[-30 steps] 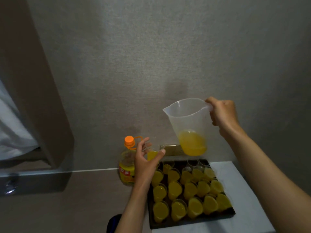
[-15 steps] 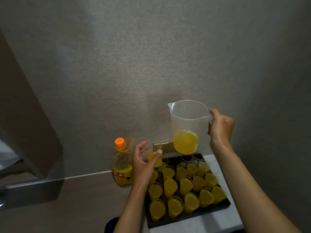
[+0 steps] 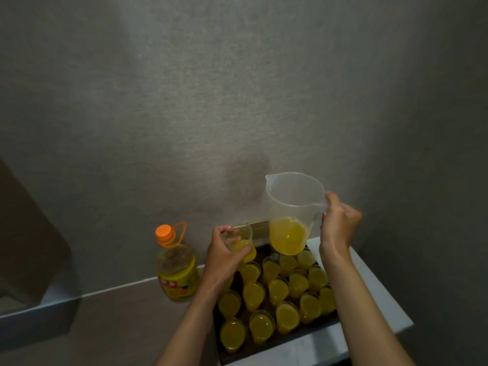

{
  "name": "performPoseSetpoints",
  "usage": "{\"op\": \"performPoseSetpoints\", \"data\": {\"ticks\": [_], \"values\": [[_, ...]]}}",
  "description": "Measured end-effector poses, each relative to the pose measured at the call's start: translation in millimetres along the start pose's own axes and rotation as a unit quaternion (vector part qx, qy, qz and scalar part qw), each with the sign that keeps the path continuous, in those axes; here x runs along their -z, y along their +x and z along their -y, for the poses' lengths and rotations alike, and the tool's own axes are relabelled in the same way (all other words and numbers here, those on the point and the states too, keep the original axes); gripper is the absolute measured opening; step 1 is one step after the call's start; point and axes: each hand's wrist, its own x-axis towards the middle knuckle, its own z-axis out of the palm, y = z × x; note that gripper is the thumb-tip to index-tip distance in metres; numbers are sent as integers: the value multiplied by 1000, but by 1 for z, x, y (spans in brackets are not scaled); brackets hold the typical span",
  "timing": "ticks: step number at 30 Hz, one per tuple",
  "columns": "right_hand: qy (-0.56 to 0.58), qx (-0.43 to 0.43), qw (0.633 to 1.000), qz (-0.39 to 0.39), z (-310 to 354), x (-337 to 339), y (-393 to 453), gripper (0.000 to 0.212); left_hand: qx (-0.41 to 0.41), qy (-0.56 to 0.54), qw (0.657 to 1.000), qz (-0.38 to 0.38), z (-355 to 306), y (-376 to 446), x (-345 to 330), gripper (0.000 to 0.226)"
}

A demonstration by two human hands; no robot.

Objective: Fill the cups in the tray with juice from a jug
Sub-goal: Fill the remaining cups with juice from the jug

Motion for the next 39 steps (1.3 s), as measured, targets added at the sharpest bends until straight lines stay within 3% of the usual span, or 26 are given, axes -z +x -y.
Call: {"op": "performPoseSetpoints", "data": {"ticks": [4, 7, 10, 16, 24, 28, 31, 35, 39], "values": [[7, -2, 1000, -11, -5, 6, 7, 42, 2, 86, 996, 32, -5, 22, -9, 52], [14, -13, 1000, -16, -4, 10, 14, 41, -14, 126, 991, 40, -11, 38, -19, 62], [16, -17, 1000, -21, -6, 14, 19, 38, -22, 161, 985, 51, -14, 54, -28, 59], [0, -10, 1000, -25, -21, 18, 28, 41, -41, 289, 953, 78, 0, 87, -38, 58], [3, -19, 1000, -22, -31, 33, 38, 43, -72, 441, 877, 174, 28, 119, -42, 78], [-13, -8, 1000, -14, -37, 40, 41, 52, -78, 497, 832, 232, 37, 126, -49, 76], [-23, -10, 999, -23, -42, 45, 45, 53, -91, 560, 780, 265, 44, 132, -56, 81], [-28, -11, 999, -26, -44, 49, 49, 55, -133, 661, 679, 292, 52, 136, -71, 80], [-39, -9, 999, -37, -47, 52, 55, 51, -131, 688, 644, 308, 63, 138, -87, 78]]}}
